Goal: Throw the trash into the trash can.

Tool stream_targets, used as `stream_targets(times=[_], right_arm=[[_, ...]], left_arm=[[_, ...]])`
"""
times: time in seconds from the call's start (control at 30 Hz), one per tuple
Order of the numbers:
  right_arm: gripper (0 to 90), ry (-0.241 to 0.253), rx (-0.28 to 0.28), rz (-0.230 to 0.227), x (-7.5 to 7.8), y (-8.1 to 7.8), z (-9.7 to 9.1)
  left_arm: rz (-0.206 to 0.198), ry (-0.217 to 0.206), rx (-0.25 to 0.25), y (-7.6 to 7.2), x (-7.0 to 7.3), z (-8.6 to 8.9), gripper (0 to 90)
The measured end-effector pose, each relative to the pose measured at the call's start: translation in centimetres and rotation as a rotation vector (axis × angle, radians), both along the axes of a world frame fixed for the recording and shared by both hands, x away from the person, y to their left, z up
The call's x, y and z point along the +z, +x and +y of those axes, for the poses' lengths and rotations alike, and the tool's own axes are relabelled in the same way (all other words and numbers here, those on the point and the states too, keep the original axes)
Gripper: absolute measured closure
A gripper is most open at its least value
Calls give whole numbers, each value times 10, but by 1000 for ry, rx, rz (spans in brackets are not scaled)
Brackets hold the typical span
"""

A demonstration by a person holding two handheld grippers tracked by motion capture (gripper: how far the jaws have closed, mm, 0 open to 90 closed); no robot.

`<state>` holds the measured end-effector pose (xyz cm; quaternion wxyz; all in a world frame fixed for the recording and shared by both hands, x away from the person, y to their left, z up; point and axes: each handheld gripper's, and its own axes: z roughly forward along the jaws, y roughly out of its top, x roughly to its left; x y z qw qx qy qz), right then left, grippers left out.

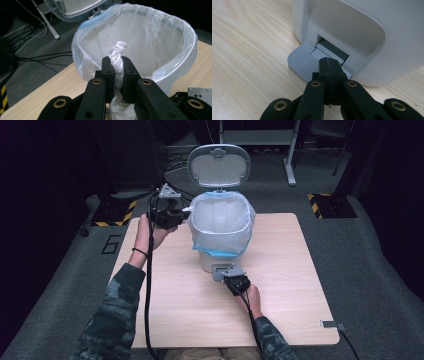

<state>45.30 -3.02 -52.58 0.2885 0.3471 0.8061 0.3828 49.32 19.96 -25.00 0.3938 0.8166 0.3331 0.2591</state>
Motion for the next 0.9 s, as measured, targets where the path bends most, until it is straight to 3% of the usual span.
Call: stream_targets(times=[0.2, 0.5, 0.9], right_arm=[[900, -7, 0, -4, 0, 0, 0], [900, 0, 5, 2, 0, 0, 0], [900, -3, 5, 0, 0, -1, 0]], left_arm=[[4, 20, -3, 7, 10, -7, 827], [40, 53, -20, 19, 17, -18, 826], [75, 98, -49, 32, 24, -47, 826]])
